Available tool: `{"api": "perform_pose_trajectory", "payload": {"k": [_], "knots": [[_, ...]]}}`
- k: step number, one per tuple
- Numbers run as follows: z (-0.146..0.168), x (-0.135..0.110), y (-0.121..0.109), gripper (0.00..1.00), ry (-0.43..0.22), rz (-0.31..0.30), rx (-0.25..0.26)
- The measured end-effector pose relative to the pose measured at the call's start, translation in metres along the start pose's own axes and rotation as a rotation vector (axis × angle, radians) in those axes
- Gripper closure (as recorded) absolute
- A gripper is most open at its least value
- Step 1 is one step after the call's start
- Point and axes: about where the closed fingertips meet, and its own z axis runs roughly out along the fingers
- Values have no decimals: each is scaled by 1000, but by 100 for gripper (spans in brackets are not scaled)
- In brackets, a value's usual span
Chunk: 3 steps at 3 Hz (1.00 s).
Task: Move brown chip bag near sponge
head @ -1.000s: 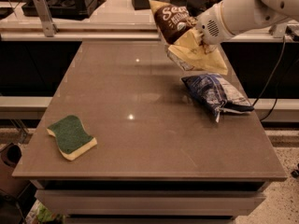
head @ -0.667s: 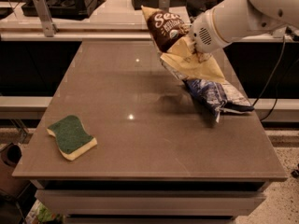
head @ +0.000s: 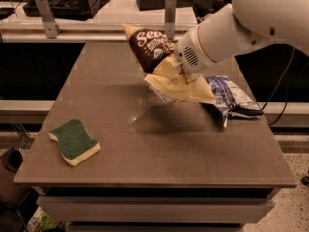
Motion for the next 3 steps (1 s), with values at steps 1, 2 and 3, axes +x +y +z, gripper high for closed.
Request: {"api": "perform_pose_trajectory", "payload": {"k": [1, 2, 3], "knots": [[12, -1, 32, 100, 4, -16, -69], [22, 0, 63, 100, 41, -29, -132], [30, 6, 90, 100, 101, -60, -192]]}}
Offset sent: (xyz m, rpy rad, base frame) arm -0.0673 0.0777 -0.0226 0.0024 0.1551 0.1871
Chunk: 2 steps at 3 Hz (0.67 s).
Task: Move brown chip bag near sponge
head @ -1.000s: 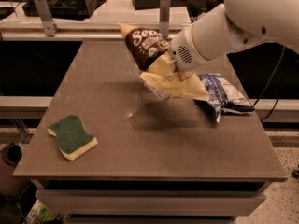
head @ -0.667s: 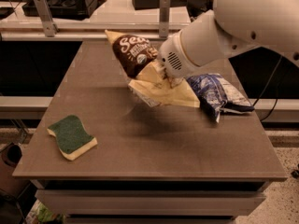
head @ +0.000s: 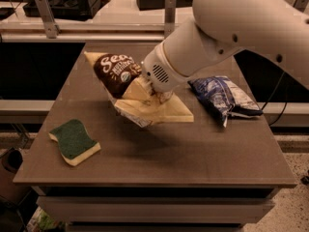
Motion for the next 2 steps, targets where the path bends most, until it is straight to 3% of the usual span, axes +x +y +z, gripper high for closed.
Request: {"api": "perform_pose_trajectory", "payload": {"k": [1, 2], "knots": [[-1, -1, 1, 84, 0, -3, 2], [-2, -2, 3, 59, 0, -7, 3]]}}
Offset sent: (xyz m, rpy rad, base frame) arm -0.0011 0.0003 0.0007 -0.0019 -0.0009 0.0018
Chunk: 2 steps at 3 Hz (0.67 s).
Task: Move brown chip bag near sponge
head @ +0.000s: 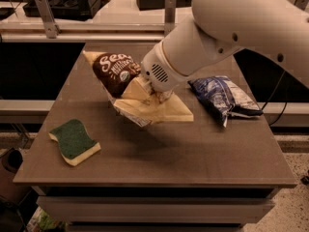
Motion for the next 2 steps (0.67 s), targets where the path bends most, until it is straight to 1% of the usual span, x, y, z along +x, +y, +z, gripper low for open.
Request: {"api": "perform_pose_trajectory", "payload": {"k": [2], "knots": [[-2, -3, 4, 13, 0, -8, 3]]}}
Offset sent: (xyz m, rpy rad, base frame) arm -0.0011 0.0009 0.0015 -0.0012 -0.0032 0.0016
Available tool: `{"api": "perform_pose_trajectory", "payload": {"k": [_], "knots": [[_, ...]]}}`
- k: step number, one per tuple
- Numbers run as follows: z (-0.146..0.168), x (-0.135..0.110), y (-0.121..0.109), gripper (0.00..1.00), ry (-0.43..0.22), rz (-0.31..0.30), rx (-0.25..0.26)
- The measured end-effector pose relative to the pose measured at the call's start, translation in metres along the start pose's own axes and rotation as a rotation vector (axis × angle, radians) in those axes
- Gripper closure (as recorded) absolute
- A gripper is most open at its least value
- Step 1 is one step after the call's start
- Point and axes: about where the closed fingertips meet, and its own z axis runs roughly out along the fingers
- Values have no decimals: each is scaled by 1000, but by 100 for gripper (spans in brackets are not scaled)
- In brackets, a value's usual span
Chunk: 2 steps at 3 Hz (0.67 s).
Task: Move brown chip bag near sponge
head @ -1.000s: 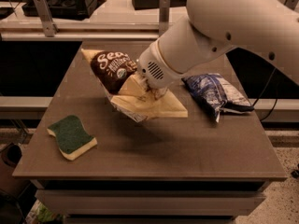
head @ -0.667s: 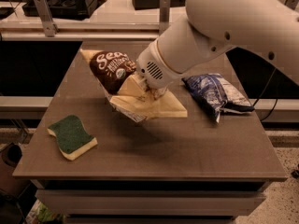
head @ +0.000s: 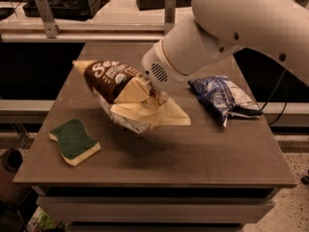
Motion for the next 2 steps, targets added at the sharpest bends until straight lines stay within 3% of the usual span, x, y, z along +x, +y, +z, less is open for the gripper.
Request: {"api": "perform_pose_trajectory", "payload": {"k": [1, 2], "knots": [[-1, -1, 2, 0, 0, -4, 2], [-1, -1, 2, 0, 0, -4, 2]]}}
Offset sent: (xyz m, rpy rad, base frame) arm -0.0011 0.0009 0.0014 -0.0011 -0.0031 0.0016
